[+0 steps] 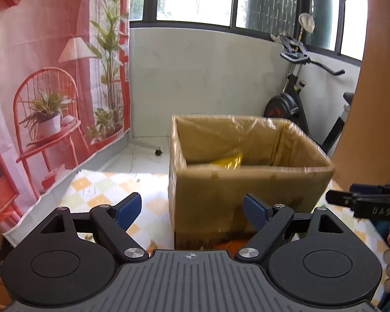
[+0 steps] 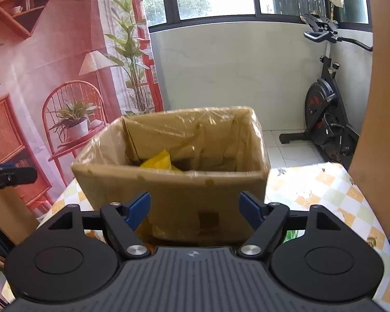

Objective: Organize snacks
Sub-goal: 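Reach the left tool to the pale green cookie bag and grasp it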

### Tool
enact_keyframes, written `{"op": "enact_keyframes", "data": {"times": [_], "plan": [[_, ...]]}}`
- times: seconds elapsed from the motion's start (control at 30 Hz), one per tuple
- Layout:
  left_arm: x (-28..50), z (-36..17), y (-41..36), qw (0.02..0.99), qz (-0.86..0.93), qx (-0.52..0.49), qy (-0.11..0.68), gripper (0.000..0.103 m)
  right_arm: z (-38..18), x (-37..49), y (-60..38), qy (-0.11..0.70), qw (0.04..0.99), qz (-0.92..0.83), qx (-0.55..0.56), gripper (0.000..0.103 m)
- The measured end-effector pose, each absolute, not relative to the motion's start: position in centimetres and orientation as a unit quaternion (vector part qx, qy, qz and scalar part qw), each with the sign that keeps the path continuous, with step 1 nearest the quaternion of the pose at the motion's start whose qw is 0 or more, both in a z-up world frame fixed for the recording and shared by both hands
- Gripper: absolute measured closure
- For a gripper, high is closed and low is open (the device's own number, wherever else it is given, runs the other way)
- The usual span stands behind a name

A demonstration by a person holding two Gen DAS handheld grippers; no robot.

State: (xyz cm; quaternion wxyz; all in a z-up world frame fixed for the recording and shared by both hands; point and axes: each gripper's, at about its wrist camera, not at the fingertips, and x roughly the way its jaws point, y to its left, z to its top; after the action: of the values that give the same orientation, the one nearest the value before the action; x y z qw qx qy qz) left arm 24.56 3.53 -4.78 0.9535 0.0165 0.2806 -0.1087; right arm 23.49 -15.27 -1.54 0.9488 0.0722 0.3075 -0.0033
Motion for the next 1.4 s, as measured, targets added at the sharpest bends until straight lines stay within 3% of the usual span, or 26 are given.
{"op": "enact_keyframes", "data": {"times": [0.43, 0.67, 1.4], "plan": [[21.0, -11.9, 5.5, 0.936, -0.12, -0.018, 0.33, 0.016, -8.5, 18.7, -16.2, 0.368, 0.926, 0.017, 0.086, 0.025], [20.5, -14.0, 6.9, 0.923, -0.112, -0.041, 0.365, 0.016, -10.5, 18.0, -16.7, 0.396, 0.912, 0.05, 0.094, 0.016], [19.7, -19.9, -3.2, 0.848, -0.282, -0.044, 0.447, 0.016, -15.3, 12.2, -18.5, 0.458, 0.882, 0.055, 0.092, 0.015]]}}
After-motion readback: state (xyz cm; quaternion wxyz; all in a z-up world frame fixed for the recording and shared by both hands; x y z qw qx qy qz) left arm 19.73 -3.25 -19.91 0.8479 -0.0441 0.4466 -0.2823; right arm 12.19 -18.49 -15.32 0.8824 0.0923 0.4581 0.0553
